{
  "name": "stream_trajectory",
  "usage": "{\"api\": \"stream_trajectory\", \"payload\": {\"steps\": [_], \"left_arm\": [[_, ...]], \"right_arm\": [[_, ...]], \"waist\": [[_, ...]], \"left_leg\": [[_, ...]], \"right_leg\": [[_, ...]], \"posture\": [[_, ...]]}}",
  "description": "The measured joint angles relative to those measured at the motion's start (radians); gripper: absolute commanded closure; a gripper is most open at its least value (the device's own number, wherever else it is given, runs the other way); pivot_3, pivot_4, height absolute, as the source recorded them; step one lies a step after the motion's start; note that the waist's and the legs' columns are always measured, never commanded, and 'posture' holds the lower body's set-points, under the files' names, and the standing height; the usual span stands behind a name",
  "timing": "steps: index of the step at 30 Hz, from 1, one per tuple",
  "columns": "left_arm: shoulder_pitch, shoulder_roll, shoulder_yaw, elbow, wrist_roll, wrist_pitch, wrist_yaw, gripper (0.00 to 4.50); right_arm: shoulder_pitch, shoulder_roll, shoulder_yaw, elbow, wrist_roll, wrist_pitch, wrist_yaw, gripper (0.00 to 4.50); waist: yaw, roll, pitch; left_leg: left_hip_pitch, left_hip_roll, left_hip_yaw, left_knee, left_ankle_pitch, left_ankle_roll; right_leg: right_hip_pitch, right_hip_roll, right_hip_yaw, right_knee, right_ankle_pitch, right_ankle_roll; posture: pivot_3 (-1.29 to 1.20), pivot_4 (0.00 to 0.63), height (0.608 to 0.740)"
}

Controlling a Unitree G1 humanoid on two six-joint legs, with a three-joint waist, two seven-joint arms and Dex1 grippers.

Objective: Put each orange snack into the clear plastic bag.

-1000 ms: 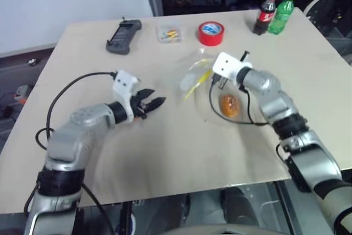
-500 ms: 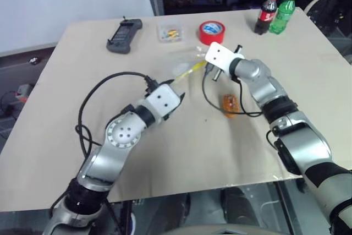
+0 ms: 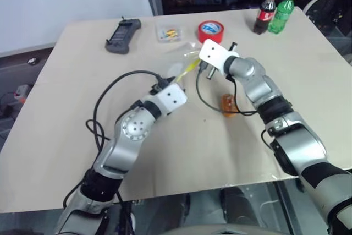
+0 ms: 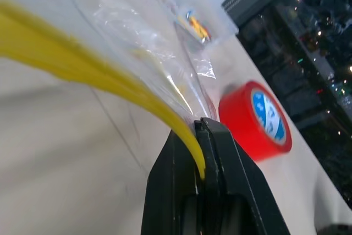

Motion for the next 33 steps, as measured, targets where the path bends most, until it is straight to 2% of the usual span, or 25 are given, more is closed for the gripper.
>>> {"api": "stream_trajectory", "payload": {"steps": [4,7,9,10,11,16,19,22,23,28,30,31,33], "left_arm": [[-0.021,-0.025,0.002,0.032,0.008,-0.018,0.001,2.01],[-0.022,-0.026,0.003,0.036,0.010,-0.036,0.000,2.87],[-0.022,-0.027,0.005,0.038,0.010,-0.045,0.000,3.69],[-0.022,-0.028,0.006,0.041,0.010,-0.051,0.000,4.23],[-0.022,-0.029,0.007,0.043,0.010,-0.057,0.000,4.48],[-0.025,-0.019,0.040,0.069,0.009,-0.088,-0.001,4.48],[-0.032,-0.001,0.062,0.117,-0.010,-0.146,-0.017,4.50],[-0.054,0.013,0.097,0.217,-0.079,-0.255,-0.068,4.50],[-0.056,0.015,0.104,0.233,-0.086,-0.273,-0.074,4.50],[-0.125,0.036,0.134,0.393,-0.130,-0.412,-0.118,4.50],[-0.135,0.037,0.135,0.414,-0.132,-0.432,-0.131,4.50],[-0.139,0.035,0.135,0.421,-0.134,-0.439,-0.137,4.50],[-0.140,0.031,0.135,0.432,-0.136,-0.453,-0.138,4.50]], "right_arm": [[0.002,0.001,0.002,-0.024,-0.001,0.014,0.000,4.50],[0.013,0.001,0.002,-0.043,-0.002,0.029,0.000,4.50],[0.020,0.003,0.009,-0.047,-0.005,0.037,0.000,4.50],[0.024,0.004,0.012,-0.051,-0.007,0.041,0.000,4.50],[0.029,0.006,0.016,-0.058,-0.009,0.048,0.000,4.50],[0.053,-0.005,0.040,-0.087,-0.035,0.052,-0.003,4.50],[0.089,-0.043,0.048,-0.135,-0.036,0.054,0.039,3.69],[0.191,-0.086,0.031,-0.262,-0.020,0.090,0.062,2.25],[0.212,-0.090,0.025,-0.286,-0.016,0.102,0.062,2.25],[0.439,-0.132,-0.106,-0.667,0.078,0.360,0.114,2.25],[0.464,-0.131,-0.155,-0.772,0.114,0.441,0.123,2.74],[0.474,-0.100,-0.192,-0.837,0.154,0.506,0.121,2.99],[0.479,0.021,-0.248,-0.909,0.235,0.608,0.094,3.88]], "waist": [[0.000,0.000,0.000],[-0.001,0.000,0.000],[-0.001,0.000,0.000],[-0.001,0.000,0.000],[0.000,0.000,0.000],[0.000,0.000,0.000],[0.002,0.000,0.000],[0.005,0.000,0.000],[0.006,0.000,0.000],[0.005,0.000,0.000],[0.000,0.000,0.000],[-0.001,0.000,0.000],[-0.004,0.000,-0.001]], "left_leg": [[0.000,0.000,0.000,0.001,0.000,0.000],[0.000,0.000,0.000,0.001,0.000,0.000],[0.000,0.000,0.000,0.001,0.000,0.000],[0.000,0.000,0.000,0.001,0.000,0.000],[0.000,0.000,0.000,0.001,0.000,0.000],[0.000,0.000,0.000,0.001,0.000,0.000],[0.000,0.000,0.000,0.001,0.000,0.000],[0.000,0.000,0.000,0.001,0.000,0.000],[-0.001,0.000,0.000,0.002,0.000,0.000],[-0.002,0.000,0.000,0.003,0.000,0.000],[-0.002,0.000,0.001,0.003,0.000,0.000],[-0.001,0.001,0.001,0.003,0.000,0.000],[0.000,0.004,0.001,0.002,-0.001,-0.001]], "right_leg": [[0.000,0.000,0.000,0.001,0.000,0.000],[0.000,0.000,0.000,0.001,0.000,0.000],[0.000,0.000,0.000,0.001,0.000,0.000],[0.000,0.000,0.000,0.001,0.000,0.000],[0.000,0.000,0.000,0.001,0.000,0.000],[0.000,0.000,0.000,0.001,0.000,0.000],[0.000,0.000,0.000,0.001,0.000,0.000],[0.000,0.000,0.000,0.001,0.000,0.000],[0.000,0.000,0.000,0.001,0.000,0.000],[-0.001,0.000,0.000,0.001,0.000,0.000],[-0.001,0.000,0.000,0.002,0.000,0.000],[-0.001,0.000,0.000,0.002,0.000,0.000],[-0.001,0.002,0.001,0.004,0.000,0.000]], "posture": [[0.00,0.150,0.740],[0.00,0.150,0.740],[0.00,0.150,0.740],[0.00,0.150,0.740],[0.00,0.150,0.740],[0.00,0.150,0.740],[0.00,0.150,0.740],[0.00,0.150,0.740],[0.00,0.150,0.740],[0.00,0.150,0.740],[0.00,0.150,0.740],[0.00,0.150,0.740],[0.00,0.150,0.740]]}}
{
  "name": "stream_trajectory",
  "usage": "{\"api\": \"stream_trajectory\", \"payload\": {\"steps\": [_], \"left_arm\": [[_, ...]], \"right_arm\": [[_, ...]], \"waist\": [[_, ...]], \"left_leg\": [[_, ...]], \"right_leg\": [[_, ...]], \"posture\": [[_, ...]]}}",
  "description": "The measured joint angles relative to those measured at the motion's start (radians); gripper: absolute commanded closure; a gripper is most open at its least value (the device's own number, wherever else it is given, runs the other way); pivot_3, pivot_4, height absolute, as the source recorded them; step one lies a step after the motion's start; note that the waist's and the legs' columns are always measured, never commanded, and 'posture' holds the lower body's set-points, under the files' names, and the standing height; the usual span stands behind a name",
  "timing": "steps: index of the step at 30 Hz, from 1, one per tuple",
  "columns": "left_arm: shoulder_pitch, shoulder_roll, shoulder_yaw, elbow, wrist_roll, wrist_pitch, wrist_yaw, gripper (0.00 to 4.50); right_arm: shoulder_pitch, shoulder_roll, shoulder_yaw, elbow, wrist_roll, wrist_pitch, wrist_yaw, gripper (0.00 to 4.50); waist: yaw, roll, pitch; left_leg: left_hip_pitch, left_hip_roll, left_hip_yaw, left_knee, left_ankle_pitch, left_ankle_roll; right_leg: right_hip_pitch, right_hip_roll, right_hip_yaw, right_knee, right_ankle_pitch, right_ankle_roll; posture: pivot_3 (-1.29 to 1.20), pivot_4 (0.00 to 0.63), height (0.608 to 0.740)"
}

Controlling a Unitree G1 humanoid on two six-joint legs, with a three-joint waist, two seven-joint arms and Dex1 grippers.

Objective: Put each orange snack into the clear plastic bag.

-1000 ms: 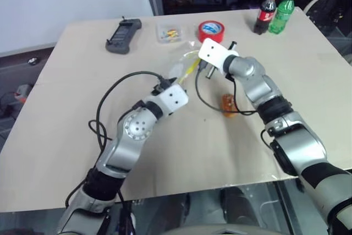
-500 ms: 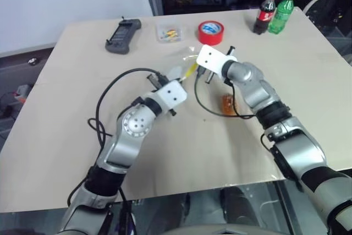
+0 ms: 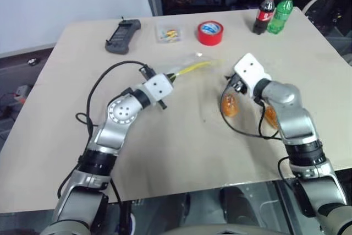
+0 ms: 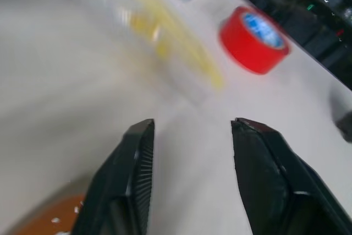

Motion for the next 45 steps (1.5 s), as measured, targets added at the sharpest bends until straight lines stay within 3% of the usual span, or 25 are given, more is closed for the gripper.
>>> {"api": "stream_trajectory", "payload": {"steps": [1,2,4,11,28,36,45], "left_arm": [[-0.002,-0.006,-0.002,0.002,0.000,-0.005,-0.001,4.50],[-0.002,-0.013,-0.004,0.002,0.000,-0.013,-0.001,4.50],[-0.003,-0.014,-0.009,0.002,0.006,-0.020,-0.001,4.50],[0.012,-0.015,-0.002,-0.021,0.005,-0.016,-0.001,4.50],[0.058,-0.012,-0.002,-0.095,0.007,0.005,-0.021,4.50],[0.057,-0.011,-0.002,-0.093,0.008,0.006,-0.020,4.50],[0.058,-0.012,-0.001,-0.094,0.007,0.015,-0.020,4.50]], "right_arm": [[0.000,0.051,0.000,-0.015,0.030,0.031,-0.012,4.36],[0.000,0.109,0.011,-0.018,0.062,0.061,-0.030,4.44],[-0.004,0.178,0.043,-0.005,0.089,0.079,-0.067,4.44],[-0.010,0.263,0.051,0.055,0.124,0.070,-0.177,4.44],[-0.032,0.279,0.052,0.152,0.212,0.015,-0.239,4.44],[-0.021,0.243,0.061,0.035,0.305,0.078,-0.197,4.44],[-0.030,0.236,0.077,0.045,0.314,0.077,-0.231,4.44]], "waist": [[-0.001,0.000,0.000],[-0.001,0.000,0.000],[0.004,0.000,0.000],[0.008,0.000,0.000],[0.004,0.000,0.000],[0.003,0.000,0.000],[0.004,0.000,0.000]], "left_leg": [[0.000,0.001,0.000,0.000,0.000,0.000],[0.000,0.001,0.000,0.000,0.000,0.000],[0.000,0.000,0.000,0.001,0.000,0.000],[0.000,-0.002,-0.001,0.002,0.000,0.000],[0.000,-0.001,0.000,0.002,0.000,-0.001],[0.000,-0.001,-0.001,0.002,0.000,0.000],[0.000,-0.001,0.000,0.002,0.000,0.000]], "right_leg": [[0.000,0.001,0.000,0.001,0.000,0.000],[-0.001,0.001,0.000,0.002,0.000,-0.001],[-0.001,0.000,0.000,0.003,0.000,-0.001],[-0.001,-0.001,0.000,0.005,0.000,-0.001],[-0.001,0.000,0.000,0.005,0.000,-0.001],[-0.001,0.000,0.000,0.006,0.000,-0.001],[-0.001,0.000,0.000,0.006,0.000,-0.001]], "posture": [[0.00,0.150,0.740],[0.00,0.150,0.740],[0.00,0.150,0.740],[0.00,0.150,0.740],[0.00,0.150,0.740],[0.00,0.150,0.740],[0.00,0.150,0.740]]}}
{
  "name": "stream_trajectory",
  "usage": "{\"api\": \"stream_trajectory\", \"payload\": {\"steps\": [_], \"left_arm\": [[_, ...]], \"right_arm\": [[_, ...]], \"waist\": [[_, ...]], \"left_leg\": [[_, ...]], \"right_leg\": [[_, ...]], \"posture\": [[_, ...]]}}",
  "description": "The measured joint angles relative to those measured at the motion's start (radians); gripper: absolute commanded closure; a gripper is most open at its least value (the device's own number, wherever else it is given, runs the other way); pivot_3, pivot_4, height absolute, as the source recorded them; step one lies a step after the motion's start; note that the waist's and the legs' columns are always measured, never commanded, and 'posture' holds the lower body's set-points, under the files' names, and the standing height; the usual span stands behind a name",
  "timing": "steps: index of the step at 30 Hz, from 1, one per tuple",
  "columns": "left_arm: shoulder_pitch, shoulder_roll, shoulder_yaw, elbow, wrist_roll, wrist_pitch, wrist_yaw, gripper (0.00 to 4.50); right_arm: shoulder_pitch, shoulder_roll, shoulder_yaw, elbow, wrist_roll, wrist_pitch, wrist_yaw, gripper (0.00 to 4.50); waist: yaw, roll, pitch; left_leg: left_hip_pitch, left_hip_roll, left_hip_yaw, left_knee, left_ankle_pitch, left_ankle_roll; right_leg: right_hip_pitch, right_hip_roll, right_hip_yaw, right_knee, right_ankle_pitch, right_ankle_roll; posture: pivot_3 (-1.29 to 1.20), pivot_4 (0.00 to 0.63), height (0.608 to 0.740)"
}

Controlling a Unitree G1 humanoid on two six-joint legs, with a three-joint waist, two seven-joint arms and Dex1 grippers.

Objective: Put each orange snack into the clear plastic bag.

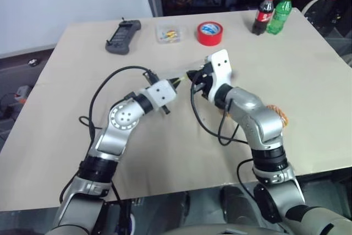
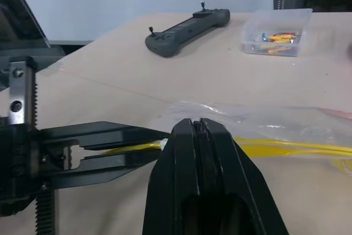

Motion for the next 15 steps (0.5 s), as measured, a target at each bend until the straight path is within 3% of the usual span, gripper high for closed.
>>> {"api": "stream_trajectory", "payload": {"steps": [15], "left_arm": [[0.013,-0.001,0.001,-0.020,-0.002,0.015,0.000,4.50]], "right_arm": [[0.000,-0.018,0.015,0.049,-0.004,-0.025,-0.037,4.44]], "waist": [[0.000,0.000,0.000]], "left_leg": [[0.000,0.000,0.000,0.000,0.000,0.000]], "right_leg": [[0.000,0.000,0.000,0.000,0.000,0.000]], "posture": [[0.00,0.150,0.740]]}}
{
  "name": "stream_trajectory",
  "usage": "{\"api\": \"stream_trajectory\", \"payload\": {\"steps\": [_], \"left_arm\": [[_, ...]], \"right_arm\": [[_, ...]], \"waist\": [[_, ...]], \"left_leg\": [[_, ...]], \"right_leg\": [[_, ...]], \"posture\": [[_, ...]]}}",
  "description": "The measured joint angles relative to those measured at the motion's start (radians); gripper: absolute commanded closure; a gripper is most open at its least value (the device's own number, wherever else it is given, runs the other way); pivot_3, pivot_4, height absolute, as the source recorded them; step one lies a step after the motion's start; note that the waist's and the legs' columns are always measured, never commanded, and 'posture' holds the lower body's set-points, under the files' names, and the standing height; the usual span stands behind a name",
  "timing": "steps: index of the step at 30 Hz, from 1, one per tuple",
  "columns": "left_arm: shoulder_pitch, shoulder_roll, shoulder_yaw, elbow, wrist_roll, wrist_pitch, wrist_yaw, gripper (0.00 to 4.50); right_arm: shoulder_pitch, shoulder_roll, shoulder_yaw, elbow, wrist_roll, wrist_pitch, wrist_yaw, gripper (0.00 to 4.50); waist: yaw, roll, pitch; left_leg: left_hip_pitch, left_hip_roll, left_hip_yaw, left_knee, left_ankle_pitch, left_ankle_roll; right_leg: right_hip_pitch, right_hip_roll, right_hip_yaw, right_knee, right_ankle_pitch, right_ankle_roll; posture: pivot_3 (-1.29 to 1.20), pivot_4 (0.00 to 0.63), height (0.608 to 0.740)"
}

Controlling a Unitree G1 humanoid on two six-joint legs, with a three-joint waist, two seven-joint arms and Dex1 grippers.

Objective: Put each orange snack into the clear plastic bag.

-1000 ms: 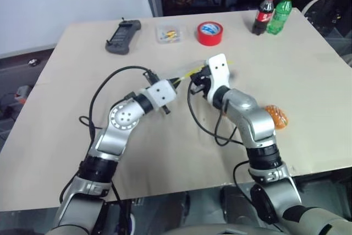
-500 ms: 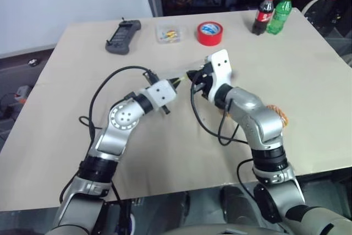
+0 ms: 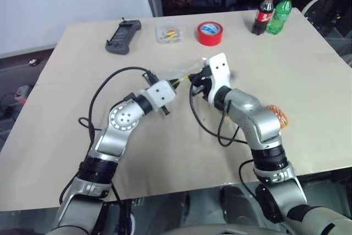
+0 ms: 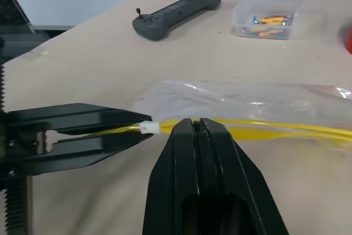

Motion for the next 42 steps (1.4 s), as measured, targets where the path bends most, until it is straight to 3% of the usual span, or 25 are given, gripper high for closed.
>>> {"api": "stream_trajectory", "payload": {"steps": [8,14,16,19,22,25,28,30,35,42], "left_arm": [[0.001,-0.005,-0.001,-0.021,-0.013,0.000,-0.012,4.50],[0.025,-0.004,-0.008,-0.023,-0.023,-0.011,-0.046,4.50],[0.035,0.000,-0.011,-0.032,-0.029,-0.023,-0.060,4.50],[0.045,0.026,0.001,-0.035,-0.040,-0.044,-0.076,4.50],[0.051,0.050,0.021,-0.035,-0.050,-0.054,-0.090,4.50],[0.054,0.059,0.023,-0.035,-0.057,-0.068,-0.097,4.50],[0.055,0.067,0.027,-0.035,-0.057,-0.071,-0.095,4.50],[0.059,0.067,0.034,-0.035,-0.055,-0.070,-0.084,4.50],[0.080,0.056,0.040,-0.035,-0.022,-0.050,-0.033,4.50],[0.069,0.036,0.045,0.009,0.034,-0.017,0.049,4.50]], "right_arm": [[0.000,0.003,0.000,0.070,-0.011,-0.048,-0.019,4.44],[-0.038,0.071,-0.055,0.247,-0.021,-0.153,-0.088,4.44],[-0.068,0.054,-0.036,0.332,-0.080,-0.239,-0.120,4.44],[-0.116,-0.099,0.155,0.493,-0.324,-0.496,-0.143,4.44],[-0.153,-0.179,0.258,0.588,-0.459,-0.660,-0.133,4.44],[-0.197,-0.235,0.345,0.663,-0.582,-0.793,-0.124,3.78],[-0.222,-0.255,0.409,0.709,-0.678,-0.894,-0.125,2.53],[-0.228,-0.262,0.432,0.731,-0.722,-0.939,-0.125,2.00],[-0.242,-0.289,0.435,0.732,-0.776,-0.975,-0.128,0.04],[-0.153,-0.359,0.310,0.485,-0.700,-0.847,0.012,0.04]], "waist": [[0.000,0.000,0.000],[-0.001,0.000,0.000],[0.000,0.000,0.000],[0.000,0.000,0.000],[-0.004,0.000,0.000],[-0.012,0.000,0.000],[-0.018,0.000,0.000],[-0.018,0.000,0.000],[-0.017,0.000,0.000],[-0.010,0.000,0.000]], "left_leg": [[0.000,0.000,0.000,0.000,0.000,0.000],[0.001,0.000,0.000,0.000,0.000,0.000],[0.001,0.000,0.001,0.000,0.000,0.000],[0.000,0.000,0.001,0.000,0.000,0.000],[0.000,0.000,0.002,-0.001,0.000,0.000],[0.001,0.001,0.002,-0.001,0.000,0.000],[0.001,0.001,0.002,-0.001,0.000,0.000],[0.001,0.001,0.002,-0.001,0.000,-0.001],[0.001,0.001,0.002,-0.001,0.000,-0.001],[0.000,0.001,0.001,-0.001,0.000,-0.001]], "right_leg": [[0.000,0.000,0.000,0.000,0.000,0.000],[0.000,0.001,0.000,0.001,0.000,0.000],[0.000,0.001,0.001,0.000,0.000,0.000],[0.000,0.000,0.001,0.000,0.000,0.000],[0.000,0.000,0.001,0.000,0.000,0.000],[-0.001,0.001,0.001,0.000,0.000,0.000],[0.000,0.001,0.001,-0.001,0.000,0.000],[0.000,0.001,0.001,-0.001,0.000,0.000],[0.000,0.001,0.001,-0.001,0.000,0.000],[0.000,0.001,0.001,-0.001,0.000,0.000]], "posture": [[0.00,0.150,0.740],[0.00,0.150,0.740],[0.00,0.150,0.740],[0.00,0.150,0.740],[0.00,0.150,0.740],[0.00,0.150,0.740],[0.00,0.150,0.740],[0.00,0.150,0.740],[0.00,0.150,0.740],[0.00,0.150,0.740]]}}
